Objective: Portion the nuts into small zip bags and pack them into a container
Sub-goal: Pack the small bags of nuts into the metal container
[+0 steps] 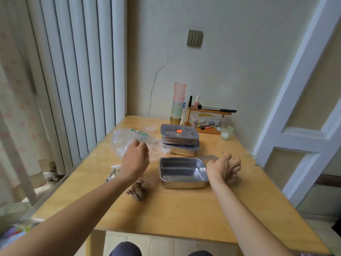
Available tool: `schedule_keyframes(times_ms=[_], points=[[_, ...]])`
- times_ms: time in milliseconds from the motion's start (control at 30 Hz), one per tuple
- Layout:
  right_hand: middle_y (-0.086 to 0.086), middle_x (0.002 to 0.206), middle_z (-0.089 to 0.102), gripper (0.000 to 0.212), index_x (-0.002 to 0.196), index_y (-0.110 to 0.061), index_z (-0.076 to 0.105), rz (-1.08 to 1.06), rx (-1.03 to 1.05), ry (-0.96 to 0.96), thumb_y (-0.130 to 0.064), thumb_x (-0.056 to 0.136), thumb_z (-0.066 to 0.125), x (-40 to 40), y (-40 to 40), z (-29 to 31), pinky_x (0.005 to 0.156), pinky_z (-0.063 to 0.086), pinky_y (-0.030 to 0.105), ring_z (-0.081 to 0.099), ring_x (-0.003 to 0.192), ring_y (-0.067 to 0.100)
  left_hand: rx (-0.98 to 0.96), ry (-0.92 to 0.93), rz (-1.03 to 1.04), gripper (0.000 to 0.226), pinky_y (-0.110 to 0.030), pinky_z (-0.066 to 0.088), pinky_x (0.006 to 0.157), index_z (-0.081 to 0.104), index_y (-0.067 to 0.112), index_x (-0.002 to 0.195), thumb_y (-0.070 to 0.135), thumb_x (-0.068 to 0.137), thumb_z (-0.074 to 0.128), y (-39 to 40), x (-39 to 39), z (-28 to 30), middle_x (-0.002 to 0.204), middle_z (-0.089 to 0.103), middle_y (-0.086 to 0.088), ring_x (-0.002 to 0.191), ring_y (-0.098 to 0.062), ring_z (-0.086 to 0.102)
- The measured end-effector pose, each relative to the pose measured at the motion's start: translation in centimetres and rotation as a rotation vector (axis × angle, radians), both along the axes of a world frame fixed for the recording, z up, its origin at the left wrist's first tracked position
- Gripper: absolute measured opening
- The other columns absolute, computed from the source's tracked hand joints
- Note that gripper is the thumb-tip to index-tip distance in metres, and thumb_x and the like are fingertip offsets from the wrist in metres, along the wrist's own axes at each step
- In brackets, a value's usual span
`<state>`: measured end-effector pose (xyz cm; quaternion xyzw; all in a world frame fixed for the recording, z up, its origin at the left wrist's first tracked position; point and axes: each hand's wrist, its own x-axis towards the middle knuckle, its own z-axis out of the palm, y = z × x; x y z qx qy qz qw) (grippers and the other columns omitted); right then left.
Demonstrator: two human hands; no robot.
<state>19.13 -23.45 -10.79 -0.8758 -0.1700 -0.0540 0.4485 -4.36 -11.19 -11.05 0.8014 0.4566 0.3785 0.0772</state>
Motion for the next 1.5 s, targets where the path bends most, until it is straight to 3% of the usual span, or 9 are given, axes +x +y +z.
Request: schedule_keyframes(times_ms=[167,267,400,567,633,900,1133,1300,1500], points=[[0.003,0.099,0.068,0.024,0.09,-0.015,0.071,0.748,0.011,-0.429,0.001,0.089,0.053,-9.4,2.2,2.1,0.083,0.049,0.036,0.063,0.097,0.027,-0.182,0.205,0.327,0.016,-0.036,0.041,0.063,0.049,0.011,0.083,0.025,0.091,0.05,0.3,-4.9,-0.6,0.097,0.053,-0.01,0.08,-0.027,0.05],[0.005,0.122,0.064,0.026,0.115,-0.015,0.072,0.992,-0.465,-0.538,-0.022,0.098,0.053,-14.4,3.2,2.4,0.096,0.049,0.04,0.058,0.117,0.027,-0.379,0.319,0.37,0.056,-0.037,0.047,0.079,0.052,0.008,0.114,0.06,0.094,0.045,0.3,-6.1,-1.3,0.113,0.059,-0.014,0.101,-0.031,0.059],[0.01,0.145,0.048,0.077,0.142,-0.014,0.056,1.025,-0.855,-0.45,-0.068,0.088,0.061,-16.1,4.0,1.5,0.112,0.036,0.048,0.035,0.137,0.032,-0.527,0.352,0.384,0.101,-0.035,0.05,0.082,0.046,0.007,0.123,0.092,0.068,0.054,0.4,-6.9,-1.7,0.115,0.064,-0.01,0.108,-0.029,0.065],[0.005,0.121,0.055,0.046,0.082,-0.025,0.052,1.154,-0.792,-0.303,-0.066,0.082,0.072,-15.9,3.9,1.8,0.106,0.039,0.048,0.046,0.123,0.03,-0.737,0.172,0.251,0.054,-0.025,0.035,0.047,0.061,0.011,0.069,0.062,0.077,0.075,0.8,-7.3,-1.0,0.06,0.056,0.0,0.057,-0.016,0.053],[0.001,0.112,0.063,0.041,0.098,-0.021,0.057,1.21,-0.587,-0.135,-0.052,0.083,0.079,-15.1,3.4,2.1,0.093,0.051,0.042,0.059,0.106,0.023,-0.796,0.12,0.255,0.042,-0.023,0.033,0.046,0.06,0.01,0.063,0.043,0.082,0.076,0.8,-7.4,-0.9,0.044,0.053,0.002,0.053,-0.016,0.05],[0.005,0.106,0.065,0.023,0.106,-0.016,0.057,0.812,0.053,0.293,-0.035,0.094,0.064,-7.9,2.9,3.6,0.08,0.051,0.04,0.063,0.1,0.028,-0.829,0.048,0.162,0.047,-0.024,0.046,0.053,0.074,0.009,0.077,0.056,0.077,0.08,1.2,-6.8,-1.6,0.067,0.072,-0.003,0.06,-0.018,0.065],[0.008,0.093,0.07,0.022,0.105,-0.009,0.064,0.704,-0.416,0.255,-0.027,0.095,0.057,-5.1,2.7,1.2,0.061,0.051,0.035,0.061,0.074,0.019,-0.84,0.015,0.118,0.037,-0.032,0.062,0.062,0.078,0.007,0.085,0.044,0.084,0.074,1.2,-6.3,-1.9,0.068,0.075,-0.003,0.063,-0.021,0.071],[0.004,0.115,0.064,0.04,0.117,-0.014,0.053,0.888,-0.203,0.479,-0.022,0.09,0.081,-5.3,2.7,0.7,0.064,0.06,0.022,0.071,0.094,0.013,-0.824,-0.123,0.154,0.035,-0.022,0.045,0.045,0.076,0.002,0.081,0.034,0.092,0.069,0.8,-6.3,-1.7,0.062,0.07,-0.006,0.05,-0.018,0.061],[0.0,0.095,0.074,0.038,0.089,-0.017,0.078,0.749,-0.229,0.03,-0.043,0.103,0.054,-5.6,3.0,0.9,0.09,0.055,0.043,0.066,0.094,0.02,-0.832,-0.467,0.058,0.035,-0.022,0.045,0.039,0.074,-0.005,0.082,0.027,0.094,0.067,-0.4,-4.4,0.1,0.074,0.075,-0.019,0.055,-0.027,0.07]])
